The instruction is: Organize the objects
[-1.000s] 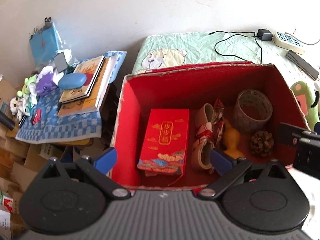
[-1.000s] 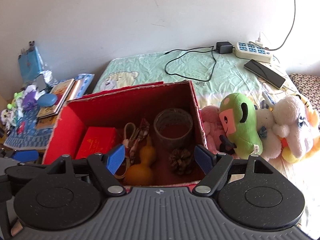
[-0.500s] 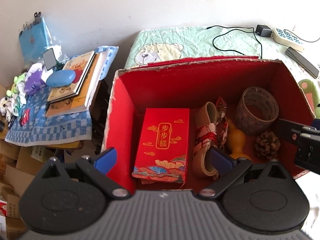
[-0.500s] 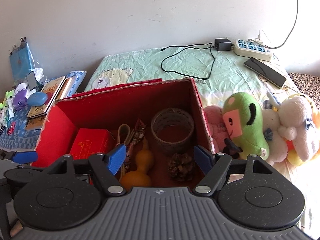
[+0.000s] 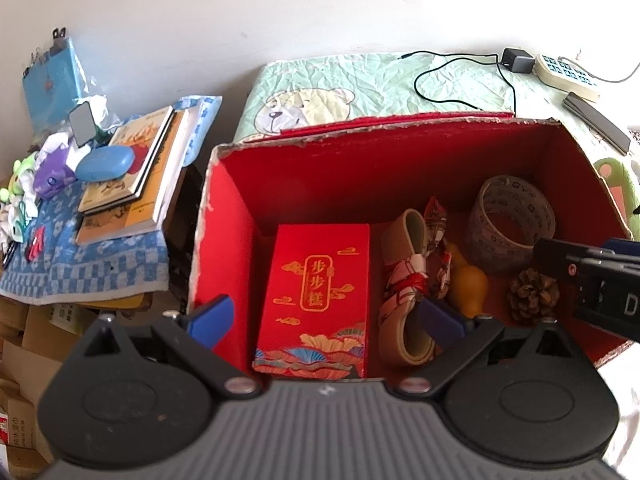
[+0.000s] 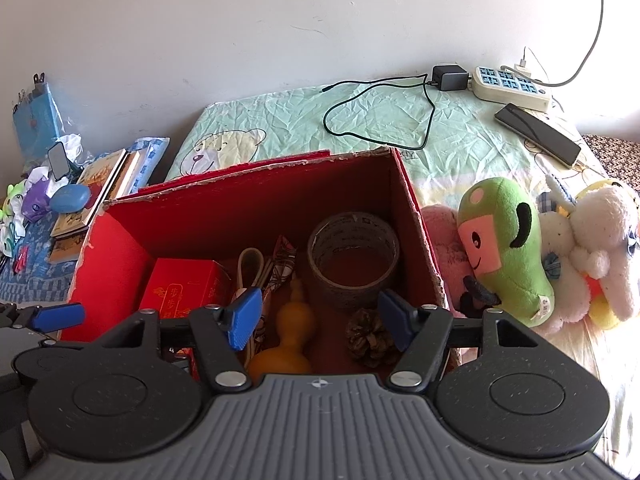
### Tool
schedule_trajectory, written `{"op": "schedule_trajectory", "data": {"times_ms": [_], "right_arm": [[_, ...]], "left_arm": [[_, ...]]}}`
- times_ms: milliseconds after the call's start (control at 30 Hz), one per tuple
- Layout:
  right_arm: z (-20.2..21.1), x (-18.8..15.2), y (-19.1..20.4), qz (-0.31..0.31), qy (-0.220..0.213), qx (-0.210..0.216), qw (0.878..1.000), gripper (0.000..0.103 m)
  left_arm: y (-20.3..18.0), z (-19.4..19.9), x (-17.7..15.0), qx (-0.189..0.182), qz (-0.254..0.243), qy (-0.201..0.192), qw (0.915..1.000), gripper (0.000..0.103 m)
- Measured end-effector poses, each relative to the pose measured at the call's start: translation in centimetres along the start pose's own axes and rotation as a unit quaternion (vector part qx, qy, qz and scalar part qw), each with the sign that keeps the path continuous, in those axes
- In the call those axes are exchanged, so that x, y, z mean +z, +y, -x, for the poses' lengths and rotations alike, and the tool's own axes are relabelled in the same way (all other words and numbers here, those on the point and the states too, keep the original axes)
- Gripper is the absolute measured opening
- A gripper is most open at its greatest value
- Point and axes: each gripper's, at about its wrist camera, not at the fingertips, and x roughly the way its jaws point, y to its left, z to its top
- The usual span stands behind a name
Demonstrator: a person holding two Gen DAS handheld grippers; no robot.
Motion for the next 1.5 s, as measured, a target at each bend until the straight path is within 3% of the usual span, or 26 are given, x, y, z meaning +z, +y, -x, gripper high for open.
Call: {"op": "schedule_trajectory", "data": {"times_ms": [667,1500], "right_arm": [[-0.9,0.1,-0.3,0.004,0.018,-0.011,1.0,0.068],[-0.3,-0.5,0.3,0.018,0.013,-0.006,1.0,0.068]], "left_arm": [[-0.9,-0.6,0.0,-0.01,-0.003,0.027,0.9996,0.101],[-1.2,0.3,-0.5,-0.002,-0.002,0.007,1.0,0.099]]}}
